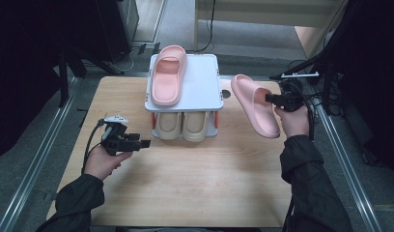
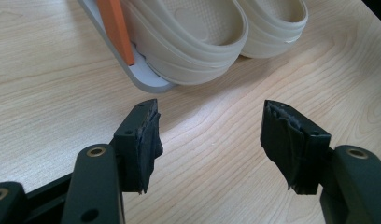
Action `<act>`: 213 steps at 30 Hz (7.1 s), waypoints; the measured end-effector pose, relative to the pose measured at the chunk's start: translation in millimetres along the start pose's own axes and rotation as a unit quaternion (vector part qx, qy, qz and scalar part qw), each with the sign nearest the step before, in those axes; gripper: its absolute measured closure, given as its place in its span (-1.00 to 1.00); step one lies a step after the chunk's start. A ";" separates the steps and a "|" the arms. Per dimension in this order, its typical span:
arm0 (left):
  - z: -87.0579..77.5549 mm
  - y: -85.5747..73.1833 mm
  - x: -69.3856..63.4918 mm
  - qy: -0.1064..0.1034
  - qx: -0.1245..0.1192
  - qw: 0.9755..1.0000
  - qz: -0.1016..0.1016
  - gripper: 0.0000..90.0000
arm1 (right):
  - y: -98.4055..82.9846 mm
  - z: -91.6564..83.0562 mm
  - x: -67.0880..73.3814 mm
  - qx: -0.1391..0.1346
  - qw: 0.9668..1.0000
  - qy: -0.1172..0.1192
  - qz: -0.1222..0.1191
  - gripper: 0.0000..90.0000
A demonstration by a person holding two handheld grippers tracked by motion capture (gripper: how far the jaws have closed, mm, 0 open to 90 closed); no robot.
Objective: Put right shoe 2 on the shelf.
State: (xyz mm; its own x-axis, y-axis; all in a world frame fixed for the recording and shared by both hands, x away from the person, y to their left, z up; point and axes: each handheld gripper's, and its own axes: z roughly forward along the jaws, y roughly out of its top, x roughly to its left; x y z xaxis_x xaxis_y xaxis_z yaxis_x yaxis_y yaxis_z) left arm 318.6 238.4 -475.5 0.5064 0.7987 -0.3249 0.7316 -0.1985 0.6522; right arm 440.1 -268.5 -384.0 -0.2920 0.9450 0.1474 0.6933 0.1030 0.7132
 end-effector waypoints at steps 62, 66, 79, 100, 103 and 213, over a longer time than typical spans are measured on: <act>-1.4 -0.4 5.3 -0.008 -0.010 1.000 -0.010 -0.16 | 93.1 56.7 152.0 -0.021 0.998 0.029 -0.051 0.30; -1.3 -0.3 4.8 -0.007 -0.006 1.000 -0.007 -0.16 | 89.1 54.8 156.3 -0.021 0.997 0.043 -0.056 0.27; -1.2 -0.4 6.1 -0.005 -0.004 1.000 -0.006 -0.16 | 83.2 53.5 165.1 -0.031 0.995 0.070 -0.061 0.23; -3.3 -0.8 10.0 0.000 -0.008 1.000 -0.012 -0.16 | 83.6 45.3 157.0 -0.041 0.992 0.099 -0.069 0.22; -3.5 -1.1 10.4 0.001 -0.007 1.000 -0.012 -0.16 | 83.0 41.5 156.2 -0.043 0.991 0.096 -0.079 0.24; 15.4 -0.2 -1.7 0.004 0.016 0.999 0.049 -0.11 | -123.1 34.2 94.4 -0.025 0.963 0.213 -0.160 0.27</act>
State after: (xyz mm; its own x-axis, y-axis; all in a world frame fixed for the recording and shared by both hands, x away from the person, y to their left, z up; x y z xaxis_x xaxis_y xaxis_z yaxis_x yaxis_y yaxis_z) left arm 324.6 228.4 -485.6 0.5735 0.7785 -0.2549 0.6926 -0.2947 0.6584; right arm 349.7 -181.3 -481.3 -0.7371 0.6528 0.1750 0.4938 0.3433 0.7990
